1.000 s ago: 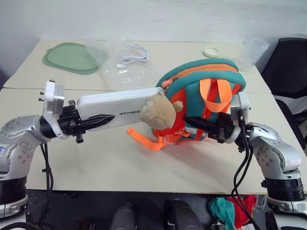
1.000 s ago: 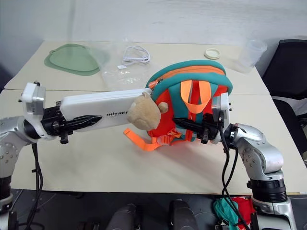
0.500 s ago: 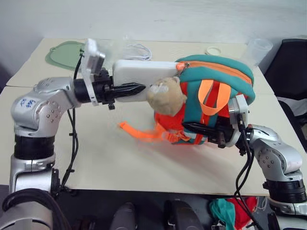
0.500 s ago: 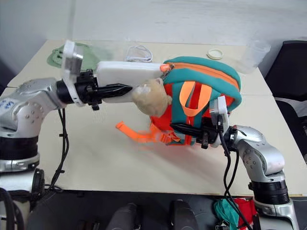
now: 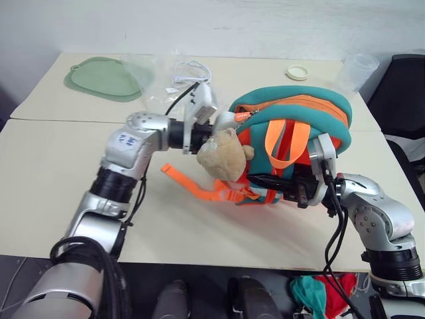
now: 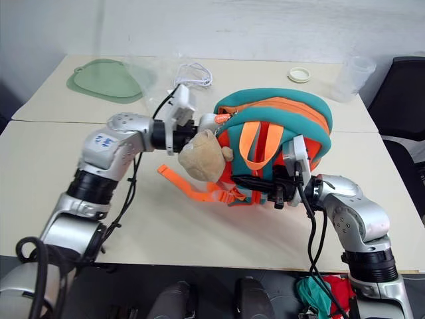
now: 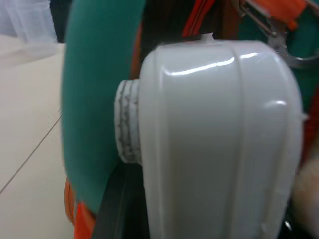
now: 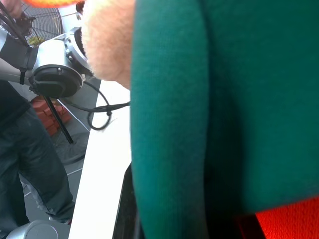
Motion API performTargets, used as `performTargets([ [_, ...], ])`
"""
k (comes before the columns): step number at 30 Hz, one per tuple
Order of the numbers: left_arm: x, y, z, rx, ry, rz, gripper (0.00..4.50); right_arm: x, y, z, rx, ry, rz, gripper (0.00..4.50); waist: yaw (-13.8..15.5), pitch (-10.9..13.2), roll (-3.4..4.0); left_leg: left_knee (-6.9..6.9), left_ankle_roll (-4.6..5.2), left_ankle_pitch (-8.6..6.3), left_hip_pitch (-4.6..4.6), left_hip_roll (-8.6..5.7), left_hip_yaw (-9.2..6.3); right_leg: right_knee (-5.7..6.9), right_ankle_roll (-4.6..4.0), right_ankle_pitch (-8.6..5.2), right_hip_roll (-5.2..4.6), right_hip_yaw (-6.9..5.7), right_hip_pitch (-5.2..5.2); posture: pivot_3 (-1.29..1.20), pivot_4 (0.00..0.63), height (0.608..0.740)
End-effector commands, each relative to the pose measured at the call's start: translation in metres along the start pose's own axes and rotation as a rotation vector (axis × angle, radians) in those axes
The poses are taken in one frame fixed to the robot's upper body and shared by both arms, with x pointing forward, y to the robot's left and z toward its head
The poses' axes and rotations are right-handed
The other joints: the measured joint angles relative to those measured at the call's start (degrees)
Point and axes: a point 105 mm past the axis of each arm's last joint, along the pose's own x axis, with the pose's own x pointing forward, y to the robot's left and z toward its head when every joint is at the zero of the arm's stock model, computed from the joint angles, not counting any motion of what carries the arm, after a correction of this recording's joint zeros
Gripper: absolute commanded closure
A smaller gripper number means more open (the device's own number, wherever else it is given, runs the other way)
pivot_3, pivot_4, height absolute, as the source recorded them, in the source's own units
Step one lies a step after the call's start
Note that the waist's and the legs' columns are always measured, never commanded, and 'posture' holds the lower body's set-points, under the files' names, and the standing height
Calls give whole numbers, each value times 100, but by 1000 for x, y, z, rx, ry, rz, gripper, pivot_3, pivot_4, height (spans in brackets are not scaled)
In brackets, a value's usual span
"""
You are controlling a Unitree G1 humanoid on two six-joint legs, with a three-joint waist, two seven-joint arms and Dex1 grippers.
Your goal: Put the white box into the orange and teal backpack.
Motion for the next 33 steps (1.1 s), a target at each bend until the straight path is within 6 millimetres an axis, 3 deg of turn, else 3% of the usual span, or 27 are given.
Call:
performTargets([
  [1, 17, 3, 20, 112, -59, -27, 3273, 5, 6, 7, -30, -14, 26, 4487, 1, 0, 0, 0, 0, 0, -1, 1, 0, -1, 0, 0, 1, 0, -1, 0, 150, 740],
  [4, 27, 1, 18, 176, -50, -69, 3273, 6, 6, 7, -32, -19, 20, 4487, -3, 1, -1, 4, 1, 0, -3, 0, 0, 1, 1, 0, 1, -3, -1, 0, 150, 740],
  [6, 20, 9, 15, 137, -67, -47, 3273, 6, 6, 7, -39, -26, 7, 4487, -17, 1, -1, 4, 1, -1, -3, 1, 2, 2, 1, 1, 2, -1, -3, 0, 150, 740],
  [11, -17, 18, 18, 100, -108, 4, 1633, 0, 4, 5, -44, -30, -28, 4500, -32, 1, -1, 3, 0, 0, -3, 6, 2, 6, 1, 0, 6, 0, -7, 0, 150, 740],
  [16, -78, 15, 14, 157, -71, -20, 94, -8, -1, 2, -42, -42, -68, 4500, -35, 1, -1, 4, 0, 0, -3, 7, 0, 8, 1, 0, 5, -1, -7, 0, 150, 740],
  [18, -99, 9, 11, 168, -35, -62, 40, -10, -2, 1, -41, -42, -72, 4500, -35, 1, -1, 4, 0, 0, -3, 7, 1, 7, 1, 0, 5, -1, -7, 0, 150, 740],
  [21, -110, 3, 11, 177, -18, -93, 40, -12, -3, 0, -40, -38, -73, 4500, -2, 1, -1, 6, 1, -1, -3, 4, 1, 6, 1, 0, 4, -4, -6, 0, 150, 740],
  [25, -98, -5, 21, 202, -92, -118, 40, -12, -4, 1, -40, -39, -73, 4500, 28, 1, -1, 26, 17, -10, -13, 1, -9, 6, 3, 2, -8, -10, 2, 0, 150, 740],
  [31, -65, -23, 28, 200, -174, -195, 40, -3, -5, 6, -41, -38, -55, 4500, -27, 1, -1, 47, 27, -16, -44, 1, -11, 11, 30, 17, -8, -8, -8, 0, 150, 740],
  [33, -59, -30, 29, 195, -194, -230, 428, -3, -6, 7, -42, -35, -55, 4500, -34, 1, 0, 46, 27, -15, -46, 2, -11, 18, 30, 17, -5, -7, -13, 0, 150, 740],
])
